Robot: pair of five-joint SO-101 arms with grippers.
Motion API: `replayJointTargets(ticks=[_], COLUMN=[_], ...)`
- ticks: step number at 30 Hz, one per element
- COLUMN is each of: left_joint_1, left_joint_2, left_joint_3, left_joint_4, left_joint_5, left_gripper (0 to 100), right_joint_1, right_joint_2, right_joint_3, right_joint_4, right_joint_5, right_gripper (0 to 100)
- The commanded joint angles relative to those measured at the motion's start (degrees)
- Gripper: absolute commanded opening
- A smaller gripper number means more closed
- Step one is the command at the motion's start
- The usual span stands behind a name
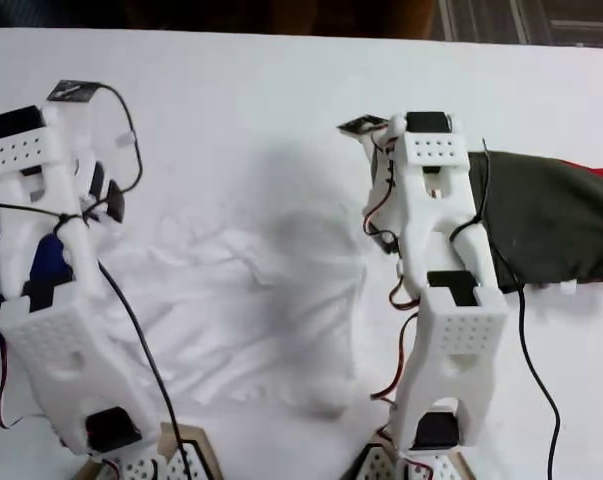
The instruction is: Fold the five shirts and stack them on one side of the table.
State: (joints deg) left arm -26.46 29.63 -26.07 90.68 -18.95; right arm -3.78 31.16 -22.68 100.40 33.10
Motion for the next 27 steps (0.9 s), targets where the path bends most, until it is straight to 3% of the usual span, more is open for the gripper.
replayJointTargets(ticks=[1,12,22,27], left_joint_1=[-1.0,-4.5,-2.7,-1.8], left_joint_2=[-0.6,6.9,9.1,9.0], left_joint_3=[-1.7,-2.0,-1.9,-1.9], left_joint_4=[-0.2,-0.2,2.2,3.4], left_joint_5=[0.5,4.7,4.7,5.0], left_gripper=[21,21,20,6], right_joint_1=[-0.1,-0.1,-0.1,-0.1], right_joint_2=[-4.2,-4.2,-4.2,-4.2], right_joint_3=[-0.3,-0.3,-0.4,-0.4], right_joint_4=[1.2,1.1,1.1,1.1], right_joint_5=[0.2,0.2,0.2,0.2], right_gripper=[2.0,2.0,2.0,2.0])
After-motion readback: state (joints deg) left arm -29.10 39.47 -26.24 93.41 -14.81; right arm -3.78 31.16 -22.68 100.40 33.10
